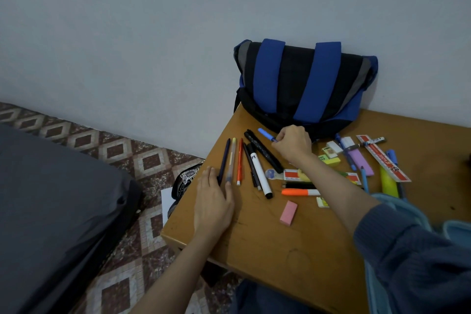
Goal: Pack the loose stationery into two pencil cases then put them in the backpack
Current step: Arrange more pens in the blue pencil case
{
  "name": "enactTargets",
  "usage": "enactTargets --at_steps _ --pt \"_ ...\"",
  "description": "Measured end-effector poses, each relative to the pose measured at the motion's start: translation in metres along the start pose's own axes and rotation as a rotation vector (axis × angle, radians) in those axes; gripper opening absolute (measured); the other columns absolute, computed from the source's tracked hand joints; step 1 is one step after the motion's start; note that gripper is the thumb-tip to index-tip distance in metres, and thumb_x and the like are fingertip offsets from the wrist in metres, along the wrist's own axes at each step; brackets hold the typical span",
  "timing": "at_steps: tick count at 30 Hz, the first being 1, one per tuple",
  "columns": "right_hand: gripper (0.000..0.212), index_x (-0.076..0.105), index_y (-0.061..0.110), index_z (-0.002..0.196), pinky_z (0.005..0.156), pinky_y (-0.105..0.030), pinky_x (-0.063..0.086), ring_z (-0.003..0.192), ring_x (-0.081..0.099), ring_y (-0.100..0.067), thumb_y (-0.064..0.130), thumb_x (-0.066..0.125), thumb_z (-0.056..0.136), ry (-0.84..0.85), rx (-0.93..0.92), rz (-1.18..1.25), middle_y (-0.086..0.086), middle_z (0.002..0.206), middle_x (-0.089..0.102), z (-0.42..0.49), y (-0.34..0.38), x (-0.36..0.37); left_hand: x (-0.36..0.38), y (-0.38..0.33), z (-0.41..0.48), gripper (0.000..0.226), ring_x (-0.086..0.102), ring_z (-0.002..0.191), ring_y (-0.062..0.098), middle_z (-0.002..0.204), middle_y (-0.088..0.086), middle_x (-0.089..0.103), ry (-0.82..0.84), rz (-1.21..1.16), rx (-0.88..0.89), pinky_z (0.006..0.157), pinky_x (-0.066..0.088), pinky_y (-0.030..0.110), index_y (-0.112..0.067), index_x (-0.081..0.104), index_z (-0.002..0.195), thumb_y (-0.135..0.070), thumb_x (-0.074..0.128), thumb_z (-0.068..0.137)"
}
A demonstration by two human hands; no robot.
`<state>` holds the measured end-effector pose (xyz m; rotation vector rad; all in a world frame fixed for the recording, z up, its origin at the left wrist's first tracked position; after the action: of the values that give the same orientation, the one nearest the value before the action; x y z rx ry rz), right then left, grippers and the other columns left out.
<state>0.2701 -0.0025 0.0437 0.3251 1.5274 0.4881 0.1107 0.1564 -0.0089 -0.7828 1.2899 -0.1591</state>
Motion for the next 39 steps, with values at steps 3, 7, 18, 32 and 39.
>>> enactTargets --at_steps 3,7,18,32,39 --pt "0.018 0.069 0.006 0.097 0.065 -0.029 0.047 0.087 0.063 -0.026 0.015 0.066 0.082 -0.03 -0.041 -0.001 -0.011 0.094 0.068 -0.009 0.002 -0.014 -0.001 -0.001 -0.001 0.056 0.014 0.144 0.017 0.155 0.004 0.021 -0.001 -0.003 0.005 0.117 0.016 0.032 -0.01 0.02 0.147 -0.035 0.033 0.1" --pt "0.021 0.064 0.005 0.102 0.071 -0.033 0.048 0.092 0.061 -0.03 0.003 0.059 0.082 -0.049 -0.092 0.065 -0.015 0.098 0.066 -0.024 -0.003 -0.034 -0.001 -0.004 -0.002 0.055 0.016 0.143 0.019 0.154 0.006 0.023 0.001 0.012 0.025 0.117 0.018 0.033 -0.008 0.023 0.146 -0.034 0.036 0.099" --pt "0.009 0.055 -0.002 0.091 0.061 -0.029 0.042 0.077 0.054 -0.027 0.007 0.057 0.088 -0.128 0.006 0.327 -0.022 0.087 0.059 -0.086 -0.082 -0.111 0.014 -0.097 -0.048 0.052 0.021 0.141 0.019 0.153 0.008 0.026 0.026 -0.092 0.307 0.113 0.02 0.029 -0.006 0.031 0.143 -0.022 0.046 0.096" --pt "0.056 0.033 0.012 0.132 0.04 -0.021 0.047 0.045 0.056 -0.017 -0.014 0.046 0.085 -0.237 0.248 0.503 -0.02 0.078 0.056 -0.168 -0.216 -0.194 0.121 -0.229 -0.16 0.061 -0.002 0.145 0.016 0.158 -0.005 0.001 0.591 0.092 0.839 0.117 0.009 0.033 -0.025 0.015 0.15 -0.044 0.039 0.097" --pt "0.036 0.036 0.011 0.132 0.039 -0.017 0.042 0.034 0.05 -0.004 0.004 0.043 0.097 -0.232 0.251 0.406 -0.01 0.064 0.055 -0.174 -0.24 -0.183 0.142 -0.221 -0.166 0.06 -0.016 0.144 0.016 0.158 -0.004 -0.011 0.634 0.312 0.92 0.117 -0.007 0.036 -0.027 0.006 0.151 -0.05 0.024 0.099"
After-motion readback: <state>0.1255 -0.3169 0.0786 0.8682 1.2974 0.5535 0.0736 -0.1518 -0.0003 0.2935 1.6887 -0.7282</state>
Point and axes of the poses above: each hand's wrist, its own z-axis towards the middle knuckle, its own x-axis out of the palm, y = z × x, the point moved 6 cm from there along z, towards the middle knuckle
